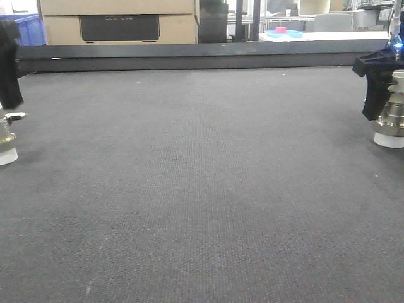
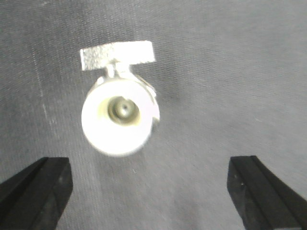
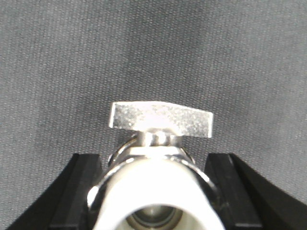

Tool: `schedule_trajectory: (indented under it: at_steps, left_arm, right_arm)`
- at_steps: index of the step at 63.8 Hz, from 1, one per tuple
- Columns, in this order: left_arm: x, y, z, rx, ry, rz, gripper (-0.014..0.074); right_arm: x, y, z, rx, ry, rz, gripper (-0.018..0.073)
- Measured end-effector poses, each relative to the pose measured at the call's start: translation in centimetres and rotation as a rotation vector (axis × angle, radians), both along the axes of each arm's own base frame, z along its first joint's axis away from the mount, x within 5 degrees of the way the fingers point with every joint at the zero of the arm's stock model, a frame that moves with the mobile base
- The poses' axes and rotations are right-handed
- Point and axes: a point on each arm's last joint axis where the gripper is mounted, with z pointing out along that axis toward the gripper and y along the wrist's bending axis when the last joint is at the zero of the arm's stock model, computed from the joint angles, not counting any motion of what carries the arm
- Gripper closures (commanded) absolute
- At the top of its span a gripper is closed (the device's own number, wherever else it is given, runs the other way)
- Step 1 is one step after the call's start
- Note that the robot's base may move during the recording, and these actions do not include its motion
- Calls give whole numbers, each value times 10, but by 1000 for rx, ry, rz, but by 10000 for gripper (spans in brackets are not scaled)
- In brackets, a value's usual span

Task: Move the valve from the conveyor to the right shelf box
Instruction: 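Close the left and right grippers around the valve bodies below the T-handles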

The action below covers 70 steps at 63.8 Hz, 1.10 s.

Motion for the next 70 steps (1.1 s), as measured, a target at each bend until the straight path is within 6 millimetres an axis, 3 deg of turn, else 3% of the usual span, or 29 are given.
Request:
schedule_trajectory:
  at_steps: [31, 70]
  left_arm:
    - [34, 19, -29, 15, 34, 46, 47]
    - [41, 14, -43, -43, 46, 64, 47]
  right_arm:
    - [0, 0, 0, 0, 0, 0, 720]
    - [0, 0, 0, 0, 0, 0, 720]
